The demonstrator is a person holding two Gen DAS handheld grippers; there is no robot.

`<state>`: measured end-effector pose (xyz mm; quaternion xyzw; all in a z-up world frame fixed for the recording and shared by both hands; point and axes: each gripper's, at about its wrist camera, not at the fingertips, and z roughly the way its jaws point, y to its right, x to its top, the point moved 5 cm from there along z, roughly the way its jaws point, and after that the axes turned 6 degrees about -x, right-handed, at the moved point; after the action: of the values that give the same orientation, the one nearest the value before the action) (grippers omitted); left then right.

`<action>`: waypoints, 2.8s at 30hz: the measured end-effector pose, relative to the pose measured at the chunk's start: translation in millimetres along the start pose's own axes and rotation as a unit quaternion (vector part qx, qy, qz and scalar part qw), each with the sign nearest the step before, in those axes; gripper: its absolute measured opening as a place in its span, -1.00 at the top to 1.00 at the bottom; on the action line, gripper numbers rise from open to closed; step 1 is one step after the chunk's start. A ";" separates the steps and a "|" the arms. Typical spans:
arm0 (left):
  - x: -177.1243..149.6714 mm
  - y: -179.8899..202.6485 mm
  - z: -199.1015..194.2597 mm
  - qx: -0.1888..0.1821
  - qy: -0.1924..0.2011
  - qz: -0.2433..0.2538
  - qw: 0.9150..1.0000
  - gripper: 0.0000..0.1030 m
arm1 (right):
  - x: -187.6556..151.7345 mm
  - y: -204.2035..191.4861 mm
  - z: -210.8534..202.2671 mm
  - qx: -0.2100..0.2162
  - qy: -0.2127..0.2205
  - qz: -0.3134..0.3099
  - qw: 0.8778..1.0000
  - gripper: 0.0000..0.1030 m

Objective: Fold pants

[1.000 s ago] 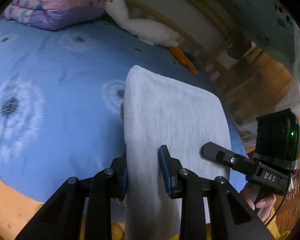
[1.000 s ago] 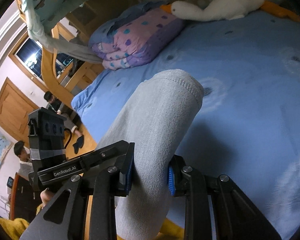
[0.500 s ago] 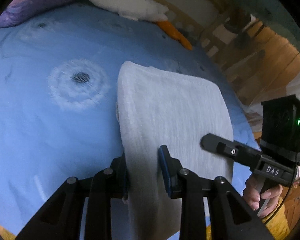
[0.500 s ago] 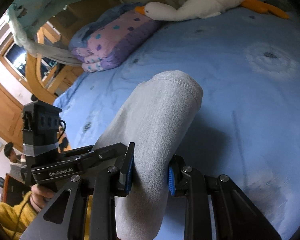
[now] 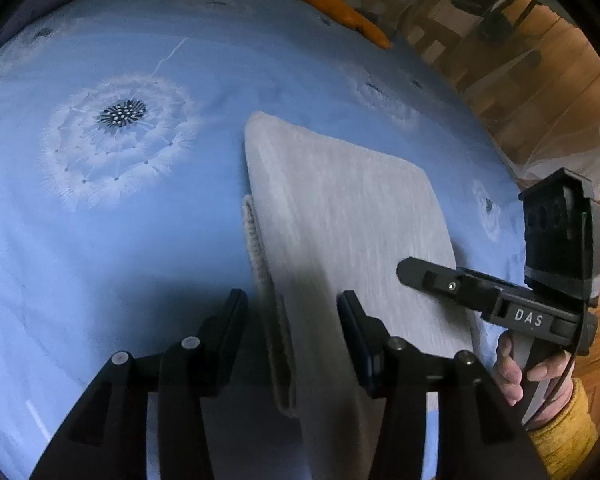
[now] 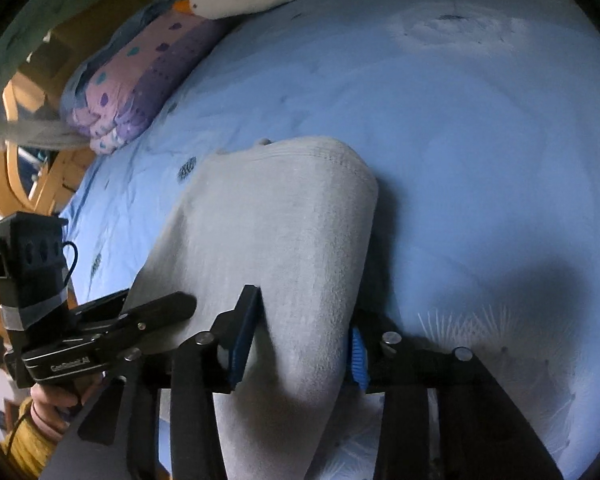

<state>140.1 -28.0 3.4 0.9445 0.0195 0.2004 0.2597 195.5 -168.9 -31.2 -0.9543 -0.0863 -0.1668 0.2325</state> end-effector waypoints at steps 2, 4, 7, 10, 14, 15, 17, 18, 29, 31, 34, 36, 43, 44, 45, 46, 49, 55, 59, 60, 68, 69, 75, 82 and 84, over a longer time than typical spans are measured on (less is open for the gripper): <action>-3.1 3.5 -8.9 0.016 -0.002 0.014 1.000 0.02 | -3.4 -0.2 -6.7 -0.013 0.005 0.004 1.000 0.19; -8.3 8.6 -18.7 0.030 0.000 0.032 0.999 0.02 | -8.3 -1.4 -16.5 -0.031 0.015 -0.004 0.999 0.19; -22.9 14.8 -33.0 0.057 0.008 0.065 0.996 0.02 | -20.5 -8.6 -33.3 -0.061 0.024 -0.025 0.998 0.19; -36.2 14.9 -40.6 0.076 0.014 0.083 0.994 0.02 | -38.0 -15.6 -47.6 -0.075 0.028 -0.036 0.996 0.19; -46.1 8.1 -34.6 0.098 0.010 0.086 0.991 -0.05 | -65.2 -11.9 -58.6 -0.092 0.035 -0.042 0.994 0.19; -46.5 6.5 -32.2 0.098 0.011 0.083 0.992 -0.07 | -70.5 -11.7 -55.5 -0.099 0.032 -0.043 0.994 0.19; -47.3 3.7 -29.9 0.099 0.017 0.084 0.991 -0.23 | -75.5 -7.9 -47.2 -0.105 0.026 -0.035 0.994 0.19; -47.0 2.6 -28.1 0.102 0.019 0.084 0.991 -0.28 | -76.6 -5.2 -44.3 -0.102 0.027 -0.027 0.994 0.19; -54.5 10.2 -42.7 0.112 0.014 0.053 0.992 -0.32 | -82.6 -4.1 -65.9 -0.102 0.038 -0.007 0.994 0.10; -57.0 14.0 -46.9 0.115 0.015 0.052 0.992 -0.32 | -85.5 -9.1 -74.1 -0.105 0.043 -0.015 0.993 0.10; -64.4 20.8 -54.7 0.116 0.015 0.053 0.992 -0.47 | -90.3 -16.1 -87.4 -0.113 0.053 -0.024 0.992 0.10; -69.5 25.9 -59.7 0.117 0.016 0.058 0.991 -0.57 | -93.2 -21.5 -94.2 -0.117 0.059 -0.028 0.991 0.10; -83.4 43.9 -77.4 0.116 0.033 0.061 0.991 -0.80 | -107.0 -40.6 -113.6 -0.118 0.081 -0.040 0.989 -0.14; -85.1 45.9 -79.6 0.117 0.036 0.058 0.991 -0.82 | -108.8 -42.5 -115.9 -0.119 0.084 -0.041 0.988 -0.25; -86.7 47.3 -81.4 0.118 0.038 0.054 0.991 -0.83 | -110.7 -44.2 -118.1 -0.120 0.087 -0.043 0.988 -0.29; -87.9 48.1 -82.8 0.121 0.041 0.051 0.991 -0.86 | -112.5 -45.6 -120.0 -0.122 0.090 -0.044 0.987 -0.35; -91.6 48.2 -87.2 0.126 0.053 0.045 0.990 -0.91 | -116.8 -49.1 -123.2 -0.130 0.098 -0.046 0.986 -0.56; -97.4 50.9 -92.5 0.137 0.055 0.046 0.988 -0.92 | -124.6 -52.7 -125.4 -0.132 0.107 -0.045 0.984 -0.69; -101.5 52.0 -92.5 0.144 0.054 0.046 0.987 -0.92 | -127.0 -54.7 -122.3 -0.132 0.103 -0.045 0.985 -0.80; -102.3 51.9 -91.5 0.145 0.052 0.047 0.987 -0.92 | -127.5 -54.9 -121.2 -0.134 0.101 -0.046 0.985 -0.85; -106.3 49.6 -88.3 0.158 0.051 0.042 0.985 -1.00 | -133.8 -54.9 -116.6 -0.146 0.095 -0.046 0.984 -0.98; -106.8 48.6 -88.0 0.160 0.050 0.041 0.985 -1.00 | -134.0 -54.9 -116.5 -0.147 0.095 -0.045 0.984 -0.98; -109.9 47.2 -83.7 0.171 0.047 0.046 0.983 -1.00 | -135.8 -53.2 -116.0 -0.152 0.098 -0.042 0.983 -0.98; -115.2 44.8 -64.8 0.185 0.034 0.058 0.980 -1.00 | -137.6 -40.6 -107.8 -0.187 0.103 -0.031 0.976 -0.98; -115.2 43.7 -57.6 0.185 0.032 0.058 0.980 -1.00 | -138.4 -33.0 -101.3 -0.197 0.100 -0.023 0.975 -0.98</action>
<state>8.8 -54.2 27.9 0.9688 0.0100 0.2381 0.0676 30.8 -199.9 17.6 -0.9576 -0.0503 -0.2803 0.0439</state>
